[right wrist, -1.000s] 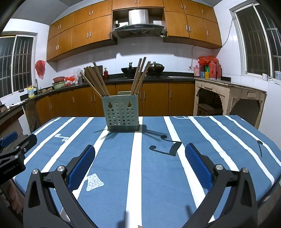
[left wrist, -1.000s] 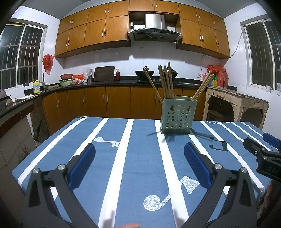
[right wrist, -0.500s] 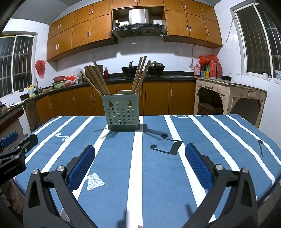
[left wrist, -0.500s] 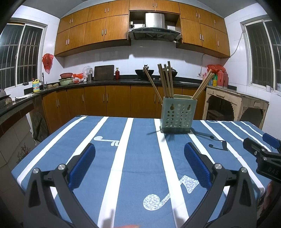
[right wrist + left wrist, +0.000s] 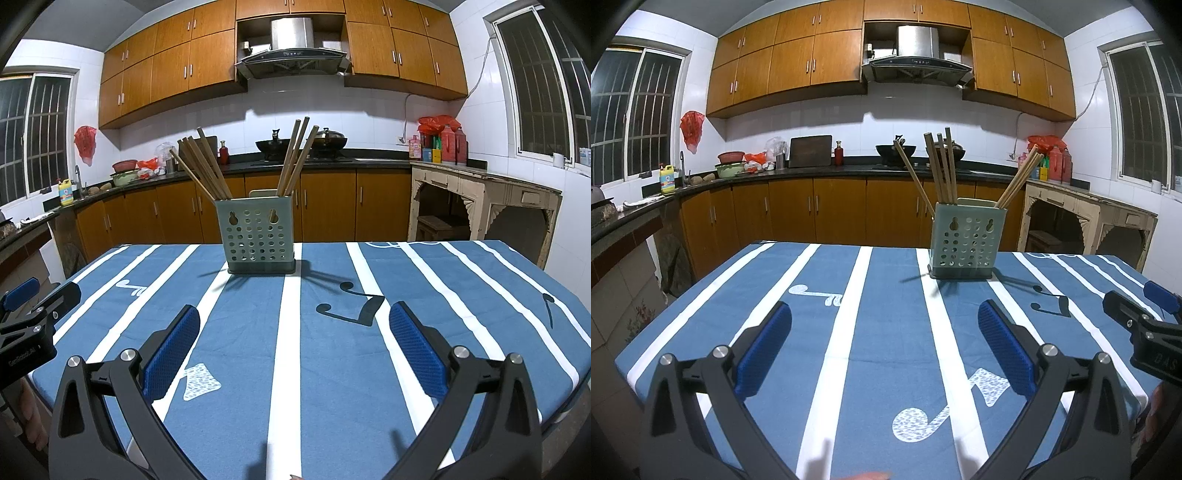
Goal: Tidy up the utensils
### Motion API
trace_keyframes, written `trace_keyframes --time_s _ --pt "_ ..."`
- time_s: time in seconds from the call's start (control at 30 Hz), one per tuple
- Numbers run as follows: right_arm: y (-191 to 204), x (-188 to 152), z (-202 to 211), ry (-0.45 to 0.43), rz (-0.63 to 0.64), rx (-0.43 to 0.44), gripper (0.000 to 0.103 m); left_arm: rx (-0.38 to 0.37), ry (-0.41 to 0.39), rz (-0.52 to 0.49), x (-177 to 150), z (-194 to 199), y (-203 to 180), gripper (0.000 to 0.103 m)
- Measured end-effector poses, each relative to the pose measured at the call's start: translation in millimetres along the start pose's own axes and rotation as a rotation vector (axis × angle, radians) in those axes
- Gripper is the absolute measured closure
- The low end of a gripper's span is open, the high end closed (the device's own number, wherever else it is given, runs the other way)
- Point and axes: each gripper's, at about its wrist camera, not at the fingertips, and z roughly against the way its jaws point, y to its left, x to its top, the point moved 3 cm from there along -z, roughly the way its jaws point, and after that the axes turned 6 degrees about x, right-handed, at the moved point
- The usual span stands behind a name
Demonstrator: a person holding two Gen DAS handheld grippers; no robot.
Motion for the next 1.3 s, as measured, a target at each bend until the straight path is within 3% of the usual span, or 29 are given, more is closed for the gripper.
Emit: trace_keyframes --time_s 1.3 --pt "0.6 0.6 0.2 0.002 -0.001 0.001 0.002 -0.006 0.018 -0.001 -8.3 -1.7 -2.8 0.004"
